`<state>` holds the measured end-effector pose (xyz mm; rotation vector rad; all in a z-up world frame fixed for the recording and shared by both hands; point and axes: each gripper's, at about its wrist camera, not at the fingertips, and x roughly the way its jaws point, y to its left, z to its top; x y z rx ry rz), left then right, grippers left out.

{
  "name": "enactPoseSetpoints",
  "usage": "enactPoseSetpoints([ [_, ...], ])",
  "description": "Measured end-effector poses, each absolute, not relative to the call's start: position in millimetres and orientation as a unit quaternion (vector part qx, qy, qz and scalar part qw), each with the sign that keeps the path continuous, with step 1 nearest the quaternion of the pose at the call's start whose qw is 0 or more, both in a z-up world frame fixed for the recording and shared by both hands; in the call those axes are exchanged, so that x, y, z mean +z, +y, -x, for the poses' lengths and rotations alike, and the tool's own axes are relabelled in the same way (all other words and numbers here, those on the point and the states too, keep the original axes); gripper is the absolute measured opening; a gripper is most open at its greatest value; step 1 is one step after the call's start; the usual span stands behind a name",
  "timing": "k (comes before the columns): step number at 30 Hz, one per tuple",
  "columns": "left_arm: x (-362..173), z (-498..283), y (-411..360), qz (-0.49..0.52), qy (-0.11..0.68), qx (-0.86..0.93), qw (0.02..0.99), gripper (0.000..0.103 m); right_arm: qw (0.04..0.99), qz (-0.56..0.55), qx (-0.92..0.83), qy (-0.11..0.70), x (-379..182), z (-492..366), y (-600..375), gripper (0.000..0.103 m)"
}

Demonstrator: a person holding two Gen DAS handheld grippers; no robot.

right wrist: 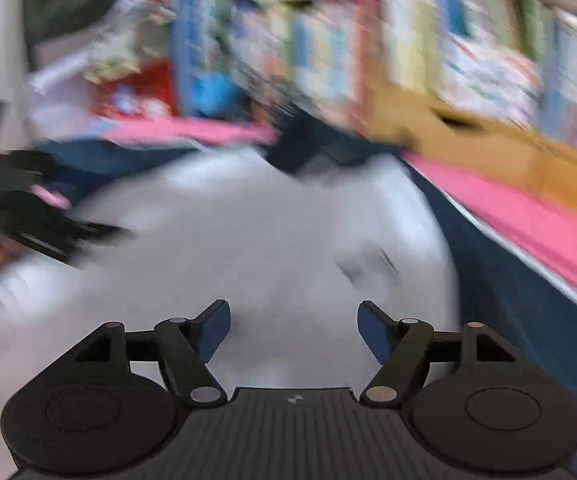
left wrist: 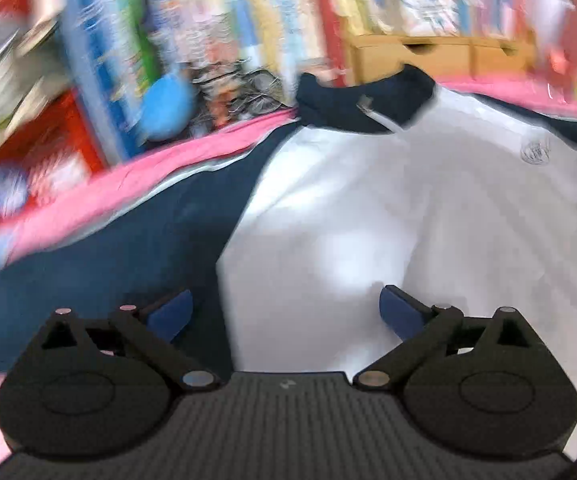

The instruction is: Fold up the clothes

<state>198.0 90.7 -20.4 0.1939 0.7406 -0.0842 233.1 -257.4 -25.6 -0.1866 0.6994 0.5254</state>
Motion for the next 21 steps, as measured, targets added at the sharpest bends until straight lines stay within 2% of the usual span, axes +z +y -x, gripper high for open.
enactPoseSetpoints([
  [2,-21.9,-190.1,110.8,-0.080,0.360,-0.010,0.930,0.103,0.912,0.091,0.204,0.343,-38.2,-227.1,-292.0,0.066],
  [3,-21.5,-186.9,118.0,-0.081,0.358,0.006,0.930,0.103,0.918,0.088,0.174,0.346,-43.5,-224.7,-311.3,0.070],
  [4,-19.6,-185.9,123.8,-0.077,0.364,0.020,0.928,0.103,0.925,0.067,0.124,0.354,-44.3,-225.7,-341.0,0.089],
  [5,-17.5,-185.3,129.3,-0.073,0.370,0.035,0.925,0.103,0.929,0.045,0.074,0.361,-45.1,-226.6,-370.7,0.091],
  [6,-14.0,-185.8,132.4,-0.071,0.377,0.052,0.922,0.103,0.931,0.029,0.022,0.364,-46.0,-226.7,-398.7,0.082],
  [8,-6.1,-182.6,131.5,-0.074,0.380,0.076,0.919,0.097,0.933,0.018,-0.065,0.353,-42.4,-217.2,-431.9,0.063],
  [9,-1.8,-180.9,130.0,-0.073,0.380,0.083,0.918,0.095,0.932,0.005,-0.096,0.350,-38.5,-212.2,-446.6,0.057],
  [10,3.8,-178.9,123.7,-0.061,0.374,0.071,0.923,0.095,0.931,-0.013,-0.116,0.345,-34.2,-206.3,-459.1,0.057],
  [12,14.5,-174.8,110.4,-0.037,0.361,0.044,0.931,0.095,0.948,-0.084,-0.043,0.305,-23.8,-186.4,-460.3,0.058],
  [14,17.7,-169.6,88.6,-0.024,0.360,0.007,0.933,0.096,0.952,-0.107,0.029,0.286,-19.5,-178.0,-438.0,0.061],
  [18,2.7,-165.6,43.2,-0.073,0.379,-0.023,0.922,0.097,0.939,-0.074,0.130,0.309,-25.8,-182.8,-378.9,0.063],
  [21,-11.9,-160.5,22.6,-0.097,0.399,-0.015,0.912,0.097,0.931,-0.058,0.117,0.340,-37.3,-193.7,-359.3,0.063],
])
